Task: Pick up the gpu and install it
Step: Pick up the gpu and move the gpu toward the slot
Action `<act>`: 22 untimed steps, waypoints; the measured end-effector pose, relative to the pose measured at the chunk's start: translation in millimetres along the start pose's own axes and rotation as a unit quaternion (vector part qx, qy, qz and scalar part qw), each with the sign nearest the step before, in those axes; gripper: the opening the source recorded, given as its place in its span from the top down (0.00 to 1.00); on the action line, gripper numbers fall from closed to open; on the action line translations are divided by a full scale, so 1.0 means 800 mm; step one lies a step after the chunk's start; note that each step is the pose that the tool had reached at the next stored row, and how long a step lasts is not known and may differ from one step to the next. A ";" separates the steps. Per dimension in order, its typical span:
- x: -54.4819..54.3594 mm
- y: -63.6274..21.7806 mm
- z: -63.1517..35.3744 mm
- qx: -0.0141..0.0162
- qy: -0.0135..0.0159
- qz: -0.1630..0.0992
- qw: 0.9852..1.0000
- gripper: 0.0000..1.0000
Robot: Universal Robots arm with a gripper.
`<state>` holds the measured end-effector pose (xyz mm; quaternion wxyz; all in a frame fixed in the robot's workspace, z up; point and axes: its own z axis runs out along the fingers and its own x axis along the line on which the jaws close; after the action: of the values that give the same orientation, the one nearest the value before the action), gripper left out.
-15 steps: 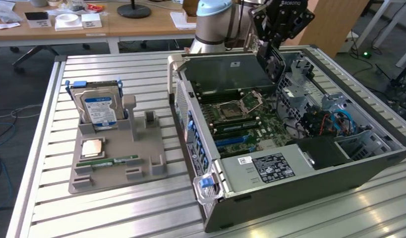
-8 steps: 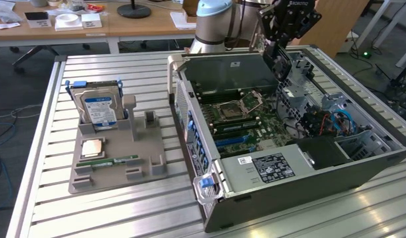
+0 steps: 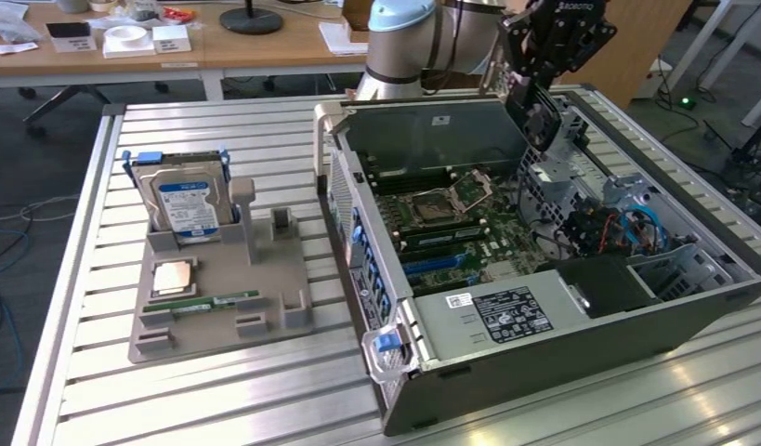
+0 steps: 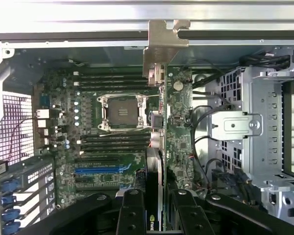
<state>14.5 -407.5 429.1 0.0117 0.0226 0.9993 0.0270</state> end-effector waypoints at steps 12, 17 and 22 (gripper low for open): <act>-0.014 0.001 0.000 -0.001 0.000 0.000 1.000 0.74; -0.020 0.002 0.001 -0.001 0.000 0.000 1.000 0.74; -0.031 0.002 0.001 -0.001 0.000 0.000 1.000 0.74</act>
<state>39.4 -406.8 429.1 0.0117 0.0226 0.9993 0.0281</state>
